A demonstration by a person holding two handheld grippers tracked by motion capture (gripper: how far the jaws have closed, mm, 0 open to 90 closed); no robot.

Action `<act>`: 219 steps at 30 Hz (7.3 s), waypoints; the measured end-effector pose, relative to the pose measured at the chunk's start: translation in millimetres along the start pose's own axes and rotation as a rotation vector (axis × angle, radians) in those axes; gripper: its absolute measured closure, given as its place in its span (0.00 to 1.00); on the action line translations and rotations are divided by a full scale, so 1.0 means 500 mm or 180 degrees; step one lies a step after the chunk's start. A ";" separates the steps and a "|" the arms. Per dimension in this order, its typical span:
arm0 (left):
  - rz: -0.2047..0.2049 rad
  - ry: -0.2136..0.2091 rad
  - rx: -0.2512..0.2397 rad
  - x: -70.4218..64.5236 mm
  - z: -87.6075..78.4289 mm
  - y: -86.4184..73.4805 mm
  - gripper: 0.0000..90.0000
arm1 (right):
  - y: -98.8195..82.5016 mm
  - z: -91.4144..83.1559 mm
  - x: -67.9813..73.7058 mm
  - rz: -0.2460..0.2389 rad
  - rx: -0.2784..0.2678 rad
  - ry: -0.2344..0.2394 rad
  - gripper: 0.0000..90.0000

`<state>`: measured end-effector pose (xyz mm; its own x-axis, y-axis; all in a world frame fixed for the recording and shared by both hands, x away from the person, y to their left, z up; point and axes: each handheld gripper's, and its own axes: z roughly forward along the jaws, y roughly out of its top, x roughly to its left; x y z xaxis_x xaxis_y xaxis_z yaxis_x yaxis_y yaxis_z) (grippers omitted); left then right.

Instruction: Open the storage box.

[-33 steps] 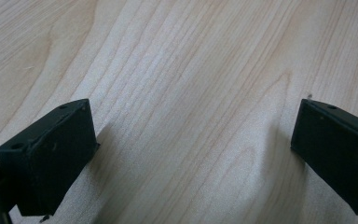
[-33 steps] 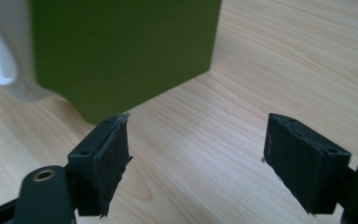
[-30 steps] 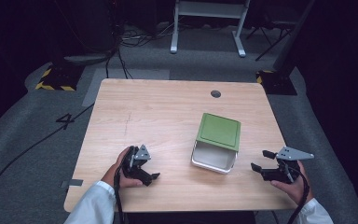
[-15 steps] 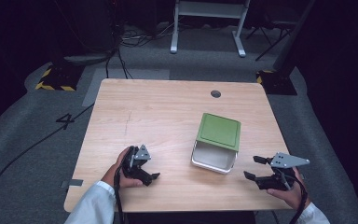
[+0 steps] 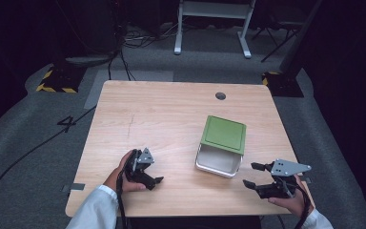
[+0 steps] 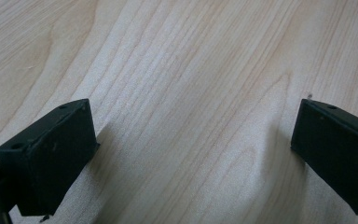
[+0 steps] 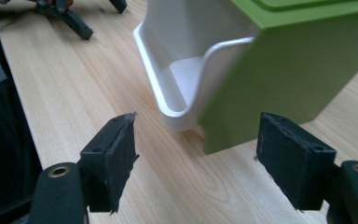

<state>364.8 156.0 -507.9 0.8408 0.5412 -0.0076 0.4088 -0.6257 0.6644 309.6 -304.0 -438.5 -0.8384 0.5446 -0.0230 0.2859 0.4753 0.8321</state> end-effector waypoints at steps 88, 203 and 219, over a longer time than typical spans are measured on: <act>-0.0014 0.0001 -0.0008 -0.001 0.001 0.000 0.00 | 0.047 0.118 0.082 -0.0522 0.0425 0.0400 0.74; -0.0015 0.0002 -0.0001 0.000 0.001 0.001 0.00 | -0.046 -0.006 -0.073 -0.0046 0.0181 -0.0432 0.25; -0.0015 0.0001 -0.0002 0.000 0.001 0.001 0.00 | -0.164 -0.020 -0.173 0.0655 0.0342 -0.0793 0.23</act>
<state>365.0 155.4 -507.9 0.8387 0.5445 -0.0104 0.4126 -0.6228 0.6647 354.0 -397.0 -499.2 -0.6227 0.7824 -0.0066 0.4955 0.4008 0.7706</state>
